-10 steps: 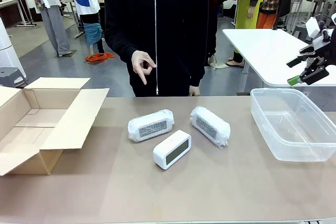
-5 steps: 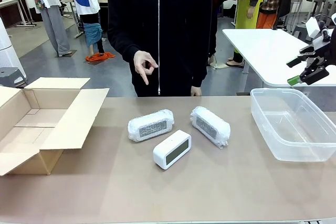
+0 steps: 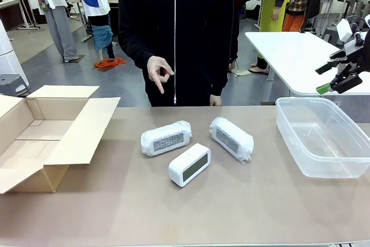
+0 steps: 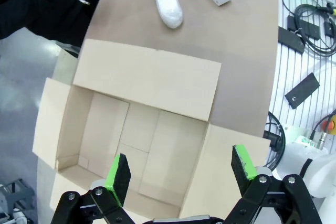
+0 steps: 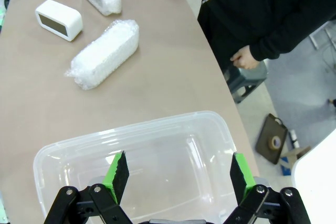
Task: Separate and place wrapped and unwrapped clocks.
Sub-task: Pick up the Digital clock indicated by the person.
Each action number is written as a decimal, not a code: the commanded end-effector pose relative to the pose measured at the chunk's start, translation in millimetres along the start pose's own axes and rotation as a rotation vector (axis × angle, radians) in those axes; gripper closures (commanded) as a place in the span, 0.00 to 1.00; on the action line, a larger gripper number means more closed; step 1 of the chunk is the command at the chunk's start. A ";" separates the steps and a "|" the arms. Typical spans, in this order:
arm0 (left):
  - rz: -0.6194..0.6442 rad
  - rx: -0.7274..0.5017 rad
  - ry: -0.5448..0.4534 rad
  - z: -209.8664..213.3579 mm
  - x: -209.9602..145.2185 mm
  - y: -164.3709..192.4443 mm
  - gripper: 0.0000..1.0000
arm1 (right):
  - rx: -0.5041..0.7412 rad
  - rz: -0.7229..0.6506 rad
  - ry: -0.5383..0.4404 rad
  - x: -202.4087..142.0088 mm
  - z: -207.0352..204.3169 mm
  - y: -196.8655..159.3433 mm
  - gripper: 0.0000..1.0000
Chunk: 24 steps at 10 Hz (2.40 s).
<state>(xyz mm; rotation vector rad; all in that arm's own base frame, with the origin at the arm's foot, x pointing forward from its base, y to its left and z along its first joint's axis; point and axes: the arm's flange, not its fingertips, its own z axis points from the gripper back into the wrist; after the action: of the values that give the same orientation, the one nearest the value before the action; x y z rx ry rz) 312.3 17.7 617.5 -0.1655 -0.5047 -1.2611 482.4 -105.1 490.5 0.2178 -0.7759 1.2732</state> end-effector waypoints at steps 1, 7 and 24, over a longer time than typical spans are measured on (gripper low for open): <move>-0.029 -0.049 0.075 -9.1 33.6 15.5 0.00 | 0.003 0.009 -0.002 -0.3 0.2 0.3 0.00; -0.115 -0.185 0.239 -111.2 150.9 42.2 0.00 | 0.003 0.009 -0.002 -0.3 0.2 0.3 0.00; 0.012 -0.140 0.188 -371.6 223.4 25.2 0.00 | 0.003 0.009 -0.002 -0.3 0.2 0.3 0.00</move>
<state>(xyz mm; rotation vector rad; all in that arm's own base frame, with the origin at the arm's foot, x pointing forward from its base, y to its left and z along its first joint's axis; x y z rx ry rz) 479.6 -305.9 395.8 -0.1804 -0.2335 -1.3278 482.4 -105.0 490.5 0.2180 -0.7757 1.2734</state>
